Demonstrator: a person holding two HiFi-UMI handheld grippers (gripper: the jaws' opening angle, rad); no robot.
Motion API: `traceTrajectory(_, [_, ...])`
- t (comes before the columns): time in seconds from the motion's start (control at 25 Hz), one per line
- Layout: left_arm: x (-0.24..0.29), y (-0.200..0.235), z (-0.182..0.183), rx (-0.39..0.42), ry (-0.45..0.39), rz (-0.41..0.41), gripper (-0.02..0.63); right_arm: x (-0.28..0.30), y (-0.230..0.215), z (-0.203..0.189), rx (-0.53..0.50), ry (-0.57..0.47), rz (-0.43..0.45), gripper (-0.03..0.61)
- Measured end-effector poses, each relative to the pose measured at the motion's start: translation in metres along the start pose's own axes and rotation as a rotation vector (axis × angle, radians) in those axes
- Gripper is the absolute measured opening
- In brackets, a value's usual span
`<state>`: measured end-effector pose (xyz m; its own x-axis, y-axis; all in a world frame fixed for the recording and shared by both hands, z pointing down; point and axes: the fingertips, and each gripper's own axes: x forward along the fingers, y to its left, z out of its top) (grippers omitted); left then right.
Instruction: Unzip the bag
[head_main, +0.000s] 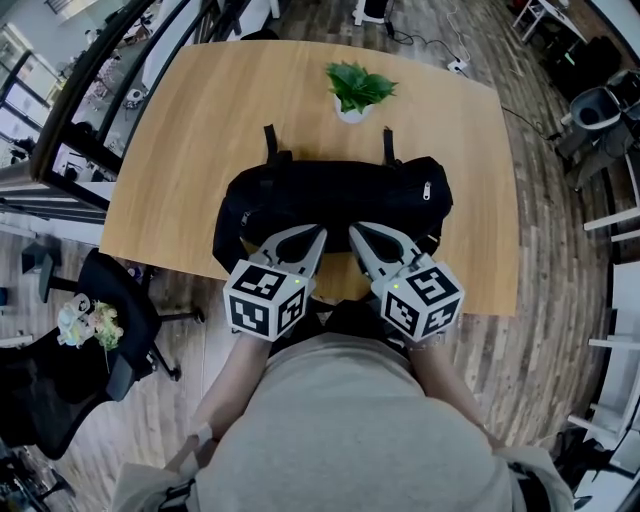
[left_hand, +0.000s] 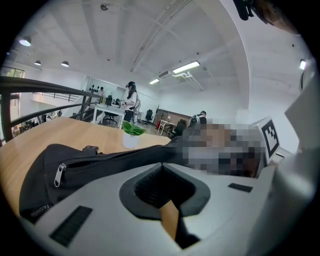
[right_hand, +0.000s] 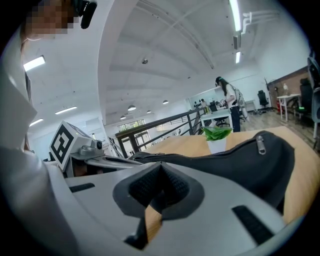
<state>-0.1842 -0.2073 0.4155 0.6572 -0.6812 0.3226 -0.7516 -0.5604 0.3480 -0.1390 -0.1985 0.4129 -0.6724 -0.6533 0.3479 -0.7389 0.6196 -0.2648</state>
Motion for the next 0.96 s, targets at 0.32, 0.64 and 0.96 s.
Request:
traceTrajectory(0.32, [-0.006,0.002,-0.006,-0.011,0.014,0.009,0.020,-0.003,-0.002,-0.007,0.002,0.005,-0.036,0.006])
traceTrajectory(0.64, [-0.006,-0.004,-0.014,-0.026,0.017,-0.006,0.020,-0.008,0.002,-0.011,-0.019,0.013,-0.034,0.005])
traceTrajectory(0.96, [-0.009,-0.005,-0.016,-0.041,0.009,-0.007,0.020,-0.008,0.002,-0.012,-0.022,0.017,-0.036,0.005])
